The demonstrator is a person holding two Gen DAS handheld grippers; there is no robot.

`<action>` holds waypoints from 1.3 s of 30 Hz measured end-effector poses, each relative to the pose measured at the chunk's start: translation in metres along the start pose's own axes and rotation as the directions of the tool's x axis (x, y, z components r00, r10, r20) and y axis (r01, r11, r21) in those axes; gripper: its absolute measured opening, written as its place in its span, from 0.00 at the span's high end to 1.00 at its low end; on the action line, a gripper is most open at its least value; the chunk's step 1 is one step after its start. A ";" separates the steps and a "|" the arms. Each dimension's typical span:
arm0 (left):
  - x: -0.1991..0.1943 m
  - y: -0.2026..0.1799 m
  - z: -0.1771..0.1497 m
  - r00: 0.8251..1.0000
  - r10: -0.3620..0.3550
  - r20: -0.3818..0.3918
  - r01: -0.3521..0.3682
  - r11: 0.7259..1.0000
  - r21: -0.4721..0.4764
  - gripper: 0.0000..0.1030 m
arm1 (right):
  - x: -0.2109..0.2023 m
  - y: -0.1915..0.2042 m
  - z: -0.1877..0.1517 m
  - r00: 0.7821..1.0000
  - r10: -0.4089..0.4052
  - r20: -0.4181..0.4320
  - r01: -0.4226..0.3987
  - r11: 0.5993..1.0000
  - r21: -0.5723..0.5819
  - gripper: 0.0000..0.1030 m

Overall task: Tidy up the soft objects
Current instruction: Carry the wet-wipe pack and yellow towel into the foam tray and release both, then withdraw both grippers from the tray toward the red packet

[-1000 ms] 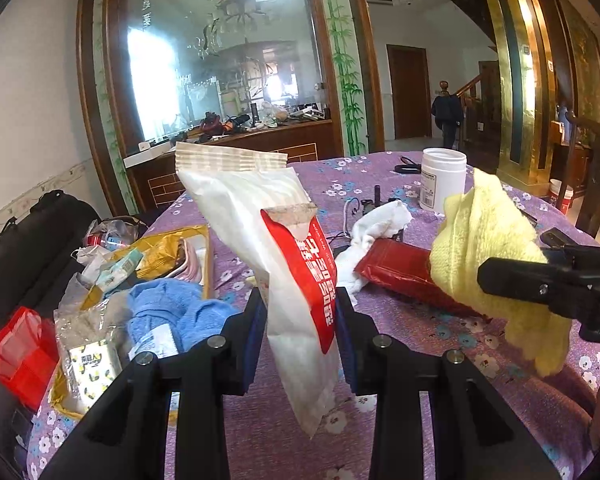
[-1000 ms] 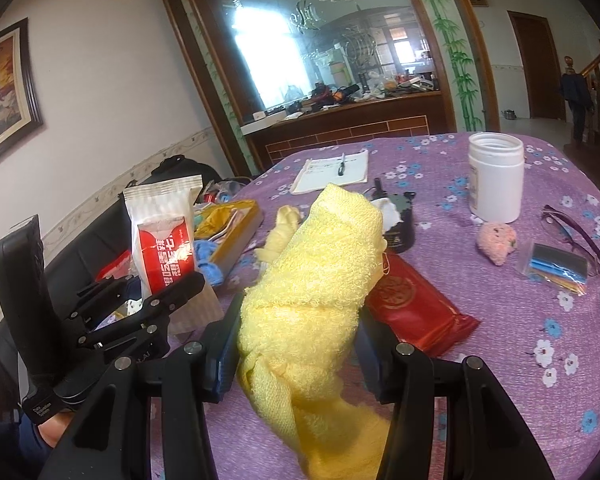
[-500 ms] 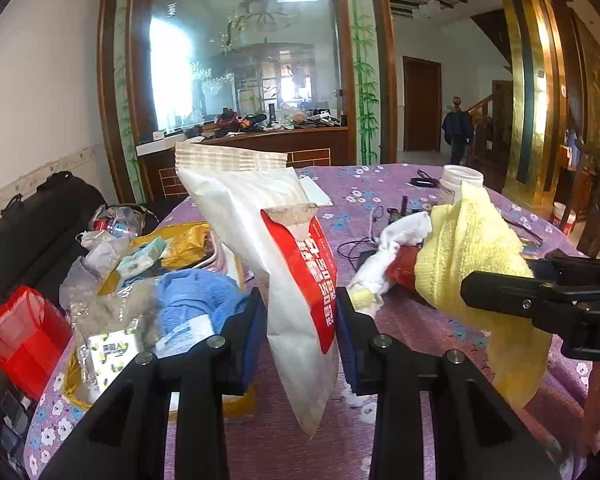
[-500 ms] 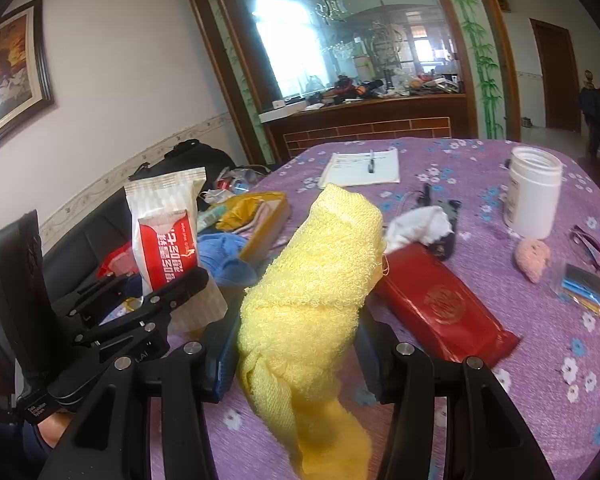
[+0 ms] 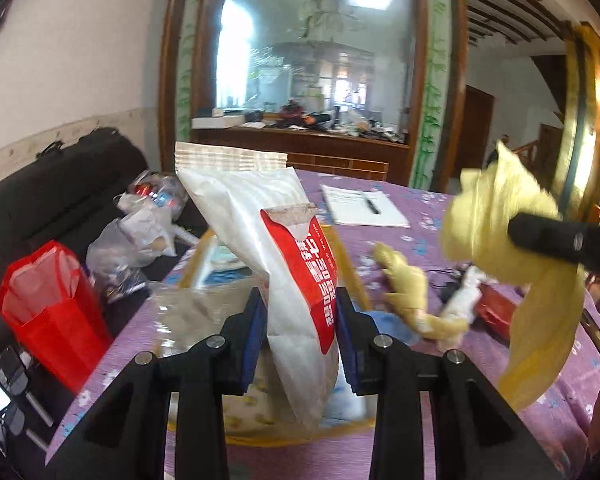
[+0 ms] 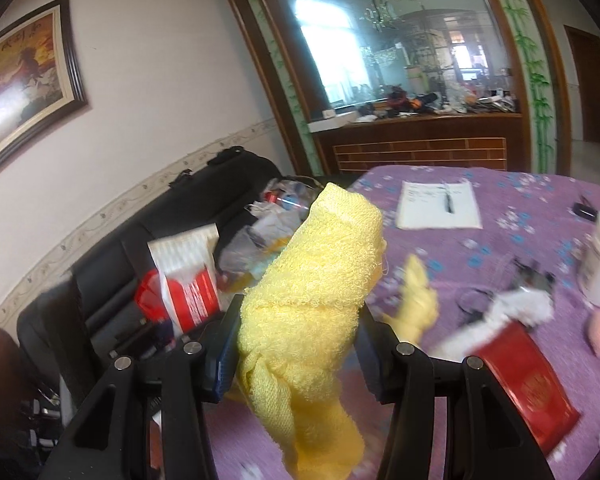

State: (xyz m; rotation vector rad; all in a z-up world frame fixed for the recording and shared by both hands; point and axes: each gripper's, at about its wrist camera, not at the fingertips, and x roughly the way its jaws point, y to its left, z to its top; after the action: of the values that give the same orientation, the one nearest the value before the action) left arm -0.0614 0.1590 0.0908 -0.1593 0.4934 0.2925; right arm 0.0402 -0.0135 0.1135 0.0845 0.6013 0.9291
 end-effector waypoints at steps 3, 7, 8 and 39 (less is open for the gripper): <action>0.013 0.014 0.003 1.000 0.007 -0.027 -0.008 1.000 -0.021 0.68 | 0.029 0.011 0.015 0.999 0.026 -0.019 -0.025 0.999 0.027 0.46; 0.031 0.025 0.004 0.997 -0.018 -0.075 0.015 0.999 -0.041 0.68 | 0.074 0.020 0.029 0.998 0.041 -0.054 -0.038 0.997 0.067 0.46; 0.036 0.026 0.003 0.996 -0.026 -0.089 0.022 0.999 -0.044 0.68 | 0.084 0.021 0.032 0.997 0.045 -0.061 -0.041 0.996 0.073 0.46; 0.075 0.028 -0.006 0.983 -0.043 -0.178 0.040 0.999 -0.016 0.33 | 0.203 -0.029 0.016 0.953 0.023 -0.302 0.039 0.979 0.198 0.35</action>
State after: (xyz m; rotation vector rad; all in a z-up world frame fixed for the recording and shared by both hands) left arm -0.0100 0.2018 0.0473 -0.2089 0.6655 0.2416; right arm 0.1606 0.1283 0.0267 0.1229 0.9811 0.8774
